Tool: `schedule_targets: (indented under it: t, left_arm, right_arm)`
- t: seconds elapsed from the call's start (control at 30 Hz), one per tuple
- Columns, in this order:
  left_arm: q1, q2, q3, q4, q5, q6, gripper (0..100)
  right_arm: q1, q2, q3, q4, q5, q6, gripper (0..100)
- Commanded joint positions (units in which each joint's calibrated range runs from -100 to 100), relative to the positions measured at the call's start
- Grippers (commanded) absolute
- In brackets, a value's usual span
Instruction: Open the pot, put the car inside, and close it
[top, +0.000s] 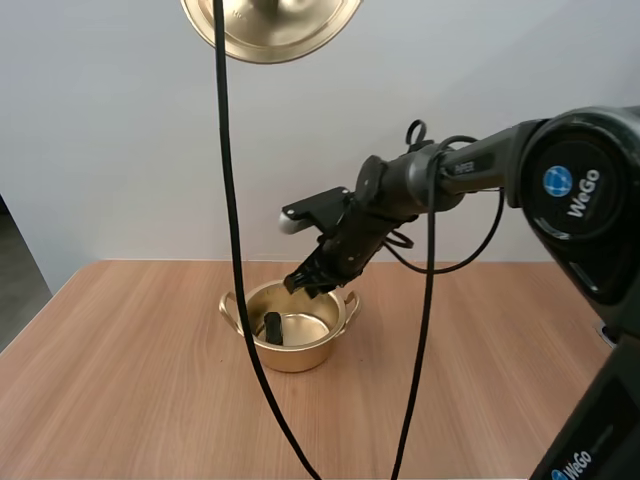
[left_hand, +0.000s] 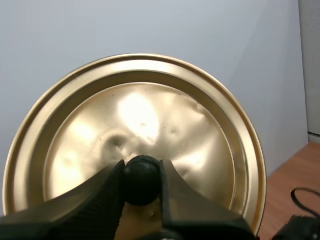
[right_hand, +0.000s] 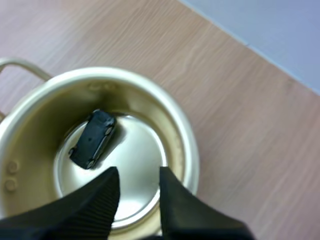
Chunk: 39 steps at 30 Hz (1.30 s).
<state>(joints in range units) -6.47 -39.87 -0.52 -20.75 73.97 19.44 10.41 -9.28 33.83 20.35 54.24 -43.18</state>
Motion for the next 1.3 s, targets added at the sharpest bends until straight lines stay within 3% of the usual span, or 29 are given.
schedule_targets:
  t: [0.0,0.27,0.4,0.93,1.27]
  left_arm:
    - [0.04,0.7,0.0,0.1,2.2,0.0,0]
    - [0.04,4.6,0.1,0.1,9.7,-1.1,0]
    - [0.04,6.4,4.0,0.1,11.6,-1.1,0]
    - [-0.02,14.2,34.2,0.3,-5.2,1.5,0]
    - [-0.02,22.3,40.7,0.2,-12.7,2.6,0]
  right_arm:
    - [-4.1,-5.0,0.0,0.1,-0.1,0.1,0]
    - [-15.0,-14.3,0.0,0.0,0.3,0.4,0]
    - [-17.5,-16.6,0.0,0.4,0.5,0.4,0]
    - [-17.8,-22.5,0.0,8.3,-2.3,0.4,0]
    - [-17.8,-23.0,0.0,12.0,-2.8,-0.5,0]
